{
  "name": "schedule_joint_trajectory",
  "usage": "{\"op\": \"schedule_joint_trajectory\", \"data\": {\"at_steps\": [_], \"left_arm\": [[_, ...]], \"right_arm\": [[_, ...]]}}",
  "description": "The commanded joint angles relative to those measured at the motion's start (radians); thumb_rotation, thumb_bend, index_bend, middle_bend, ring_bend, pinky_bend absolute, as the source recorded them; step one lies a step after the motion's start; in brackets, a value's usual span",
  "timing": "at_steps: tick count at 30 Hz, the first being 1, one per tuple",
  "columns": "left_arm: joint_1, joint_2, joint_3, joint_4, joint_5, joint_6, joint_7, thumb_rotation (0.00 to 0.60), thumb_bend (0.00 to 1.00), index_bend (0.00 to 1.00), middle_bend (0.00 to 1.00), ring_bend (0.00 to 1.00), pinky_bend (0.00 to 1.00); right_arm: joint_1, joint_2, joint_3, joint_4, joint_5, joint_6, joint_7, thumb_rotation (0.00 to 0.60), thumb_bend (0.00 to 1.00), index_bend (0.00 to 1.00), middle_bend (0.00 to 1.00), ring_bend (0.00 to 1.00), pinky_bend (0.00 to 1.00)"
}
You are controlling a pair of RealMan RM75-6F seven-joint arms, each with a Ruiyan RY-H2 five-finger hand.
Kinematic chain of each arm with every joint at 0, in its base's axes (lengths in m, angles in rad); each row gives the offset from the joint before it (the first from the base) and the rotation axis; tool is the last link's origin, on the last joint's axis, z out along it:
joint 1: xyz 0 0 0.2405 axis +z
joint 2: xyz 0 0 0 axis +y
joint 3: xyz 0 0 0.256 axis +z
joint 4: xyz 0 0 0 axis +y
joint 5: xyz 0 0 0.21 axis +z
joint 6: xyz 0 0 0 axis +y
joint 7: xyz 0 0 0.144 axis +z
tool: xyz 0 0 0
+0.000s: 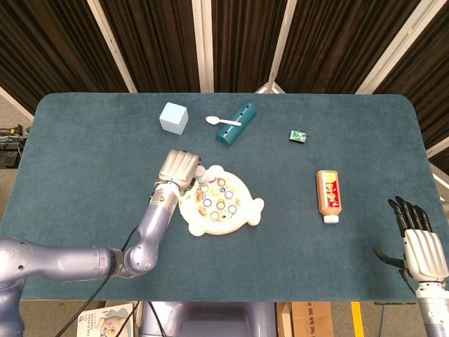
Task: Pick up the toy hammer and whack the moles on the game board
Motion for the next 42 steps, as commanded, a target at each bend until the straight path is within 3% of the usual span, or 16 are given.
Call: {"op": "schedule_joint_trajectory", "data": {"at_steps": [1,33,42], "left_arm": [[-0.009,-0.004,0.005,0.006,-0.011,-0.001,0.003,0.6,0.73,0.62,0.47,0.35,0.44],[-0.027,-0.038,0.097,0.052,-0.009,-0.013,-0.04,0.6,0.74,0.62,0.47,0.35,0.44],[-0.039,-0.036,0.082,0.039,0.008,-0.008,-0.053,0.6,0.74,0.62,0.47,0.35,0.44]], "right_arm": [[0.0,0.0,0.0,0.0,0.001,-0.001,0.001,0.6,0.19,0.0,0.0,0.0,0.0],[0.001,0.004,-0.001,-0.005,-0.001,-0.005,0.006,0.6,0.19,0.0,0.0,0.0,0.0],[0.0,0.004,-0.001,-0.006,-0.001,-0.003,0.006,0.6,0.19,0.0,0.0,0.0,0.0]]}}
